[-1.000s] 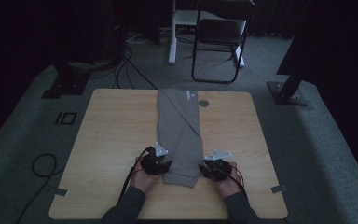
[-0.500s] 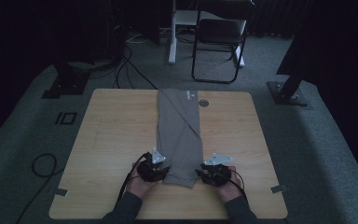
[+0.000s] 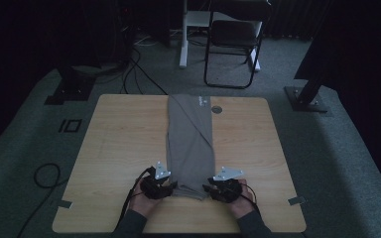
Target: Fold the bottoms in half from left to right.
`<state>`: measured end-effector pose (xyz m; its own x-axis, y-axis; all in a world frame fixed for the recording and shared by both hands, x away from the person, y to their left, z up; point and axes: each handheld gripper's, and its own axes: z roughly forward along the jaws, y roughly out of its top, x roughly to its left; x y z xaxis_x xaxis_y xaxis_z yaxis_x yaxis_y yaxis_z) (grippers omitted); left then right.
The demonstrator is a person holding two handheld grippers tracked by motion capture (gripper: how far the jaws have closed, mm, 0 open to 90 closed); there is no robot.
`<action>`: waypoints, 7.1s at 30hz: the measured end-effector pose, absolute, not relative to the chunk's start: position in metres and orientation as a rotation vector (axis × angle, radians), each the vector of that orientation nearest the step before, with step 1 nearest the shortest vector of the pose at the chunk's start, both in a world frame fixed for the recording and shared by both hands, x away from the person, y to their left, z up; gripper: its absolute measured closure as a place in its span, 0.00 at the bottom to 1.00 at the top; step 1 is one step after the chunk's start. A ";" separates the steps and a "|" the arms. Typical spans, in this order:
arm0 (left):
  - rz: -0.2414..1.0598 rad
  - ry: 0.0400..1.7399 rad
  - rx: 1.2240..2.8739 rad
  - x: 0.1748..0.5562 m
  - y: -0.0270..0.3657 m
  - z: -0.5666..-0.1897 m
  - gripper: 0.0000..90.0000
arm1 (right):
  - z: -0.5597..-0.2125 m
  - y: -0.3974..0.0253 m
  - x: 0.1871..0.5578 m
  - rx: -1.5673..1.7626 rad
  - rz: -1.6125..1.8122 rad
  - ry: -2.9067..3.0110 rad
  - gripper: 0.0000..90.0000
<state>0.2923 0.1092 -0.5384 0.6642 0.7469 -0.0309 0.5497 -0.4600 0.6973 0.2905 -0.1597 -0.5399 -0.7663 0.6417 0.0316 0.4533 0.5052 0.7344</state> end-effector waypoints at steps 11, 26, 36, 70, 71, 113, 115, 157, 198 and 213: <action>0.380 0.969 2.170 0.297 0.101 -0.528 0.61 | -0.540 -0.151 0.296 0.909 1.113 2.504 0.70; 0.517 1.096 2.108 0.363 0.104 -0.535 0.64 | -0.540 -0.131 0.353 0.980 1.076 2.400 0.62; 0.575 1.149 2.136 0.397 0.098 -0.540 0.67 | -0.540 -0.113 0.387 1.003 1.055 2.358 0.60; 0.517 1.139 2.154 0.351 0.109 -0.547 0.97 | -0.556 -0.123 0.360 1.012 1.084 2.382 0.71; 0.511 1.135 2.155 0.348 0.110 -0.547 0.97 | -0.556 -0.123 0.358 1.010 1.091 2.380 0.71; 0.472 1.147 2.065 0.293 0.138 -0.544 0.68 | -0.530 -0.124 0.330 0.942 0.992 2.365 0.63; 0.494 1.173 2.047 0.303 0.139 -0.542 0.64 | -0.530 -0.119 0.342 0.944 0.960 2.354 0.60; 0.522 1.262 2.057 0.374 0.124 -0.549 0.87 | -0.537 -0.142 0.425 1.176 0.947 2.259 0.78; 0.470 1.216 2.078 0.334 0.123 -0.548 0.94 | -0.548 -0.132 0.404 1.220 0.902 2.255 0.92; 0.367 1.136 1.981 0.301 0.147 -0.535 0.69 | -0.542 -0.140 0.350 1.185 0.987 2.355 0.63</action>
<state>0.3005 0.1470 -0.5345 0.5535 0.8220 -0.1340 0.5882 -0.2718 0.7617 0.3500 -0.1401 -0.5418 -0.6023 0.7980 0.0191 0.5733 0.4158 0.7060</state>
